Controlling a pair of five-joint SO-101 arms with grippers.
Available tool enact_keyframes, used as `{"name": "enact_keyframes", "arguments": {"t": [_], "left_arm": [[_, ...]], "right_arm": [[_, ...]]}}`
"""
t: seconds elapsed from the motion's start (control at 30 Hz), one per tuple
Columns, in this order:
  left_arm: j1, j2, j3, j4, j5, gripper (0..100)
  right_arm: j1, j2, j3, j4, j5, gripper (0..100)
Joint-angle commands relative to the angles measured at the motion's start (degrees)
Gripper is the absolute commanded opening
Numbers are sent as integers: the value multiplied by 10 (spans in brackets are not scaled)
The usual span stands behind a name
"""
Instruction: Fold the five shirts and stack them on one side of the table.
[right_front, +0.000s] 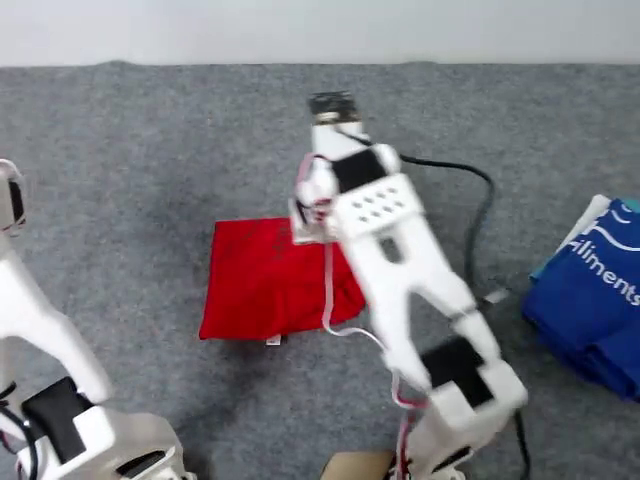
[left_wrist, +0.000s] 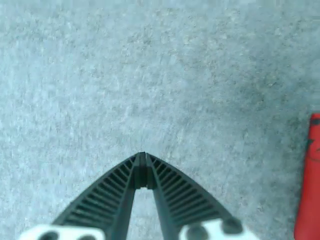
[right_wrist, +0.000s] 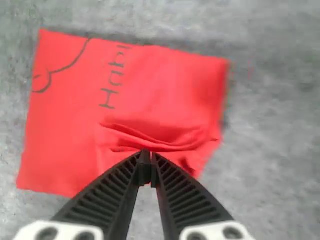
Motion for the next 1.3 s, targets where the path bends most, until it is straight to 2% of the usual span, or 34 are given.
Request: {"name": "enact_keyframes", "arguments": {"t": [0.0, 0.33, 0.53, 0.63, 0.8, 1.1, 1.27], "left_arm": [[-7, -25, -2, 12, -2, 2], [-8, -23, -2, 11, -2, 2], [-7, -20, -2, 11, -2, 2], [-5, -19, -2, 11, -2, 2], [-5, -19, -1, -4, -2, 2], [-5, -19, -2, -8, -4, 2], [-4, -19, -2, -8, -4, 2]], "right_arm": [[-32, 89, -116, 30, -11, 9], [-53, 282, -259, 69, -14, 9], [-54, 301, -271, 145, -43, 9], [-51, 288, -259, 152, -43, 9], [-55, 233, -194, 151, -33, 9], [-51, 108, 28, 151, -33, 9], [-51, 29, 86, 151, -33, 9]]}}
